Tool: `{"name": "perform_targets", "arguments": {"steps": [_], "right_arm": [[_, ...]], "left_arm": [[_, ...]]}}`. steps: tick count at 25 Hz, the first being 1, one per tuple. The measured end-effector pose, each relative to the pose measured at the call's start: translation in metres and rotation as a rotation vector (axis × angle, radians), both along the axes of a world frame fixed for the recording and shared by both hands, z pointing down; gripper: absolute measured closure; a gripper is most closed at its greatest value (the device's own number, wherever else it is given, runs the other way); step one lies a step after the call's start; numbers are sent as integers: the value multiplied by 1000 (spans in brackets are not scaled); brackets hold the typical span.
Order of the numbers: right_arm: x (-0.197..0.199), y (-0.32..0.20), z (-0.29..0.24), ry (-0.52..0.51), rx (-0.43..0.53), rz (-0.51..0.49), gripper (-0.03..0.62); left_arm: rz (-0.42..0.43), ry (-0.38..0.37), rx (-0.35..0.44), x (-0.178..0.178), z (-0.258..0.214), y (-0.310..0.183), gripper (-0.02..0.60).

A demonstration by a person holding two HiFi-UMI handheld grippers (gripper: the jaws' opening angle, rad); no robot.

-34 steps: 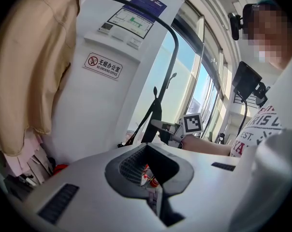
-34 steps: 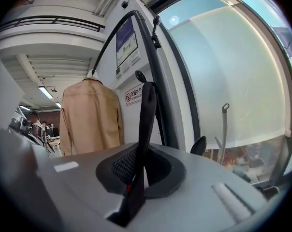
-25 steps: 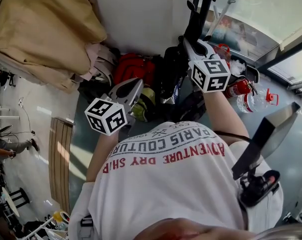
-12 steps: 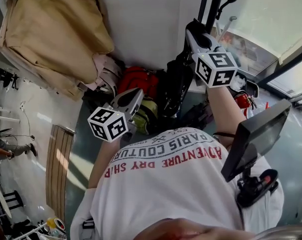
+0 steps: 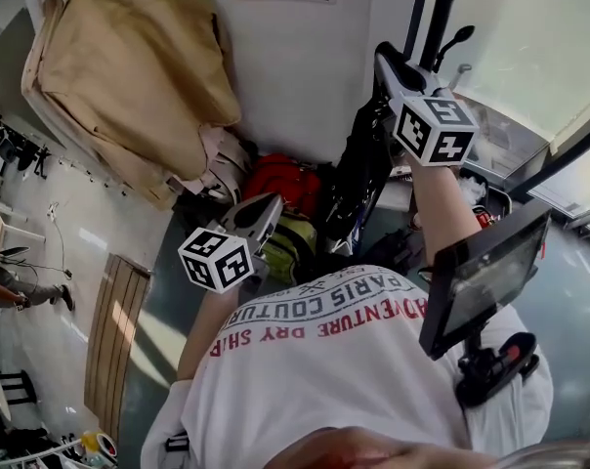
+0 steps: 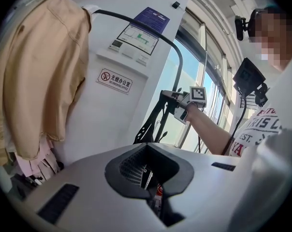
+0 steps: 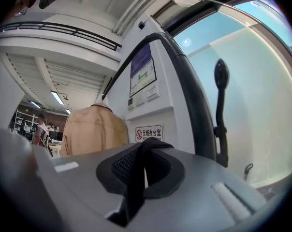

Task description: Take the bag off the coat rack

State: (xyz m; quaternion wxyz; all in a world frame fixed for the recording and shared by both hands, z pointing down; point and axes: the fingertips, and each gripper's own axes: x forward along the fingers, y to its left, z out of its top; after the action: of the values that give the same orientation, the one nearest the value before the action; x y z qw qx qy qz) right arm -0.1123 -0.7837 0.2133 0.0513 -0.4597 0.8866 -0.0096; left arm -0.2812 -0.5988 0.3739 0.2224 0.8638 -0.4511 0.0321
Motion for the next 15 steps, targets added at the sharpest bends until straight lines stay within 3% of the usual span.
{"name": "perform_targets", "arguments": {"steps": [8,11,15], "right_arm": [[-30,5,-33,12,51,-91,589],[-48,15,-27,54,70,-130,589],[-68,26,3,70,23,-180,589]], "left_arm": [[-26,-6,12,-8,-9,6,580],[-42,-1,9,-13,-8,10,580],[-55,7,3,-17,-4,17,580]]}}
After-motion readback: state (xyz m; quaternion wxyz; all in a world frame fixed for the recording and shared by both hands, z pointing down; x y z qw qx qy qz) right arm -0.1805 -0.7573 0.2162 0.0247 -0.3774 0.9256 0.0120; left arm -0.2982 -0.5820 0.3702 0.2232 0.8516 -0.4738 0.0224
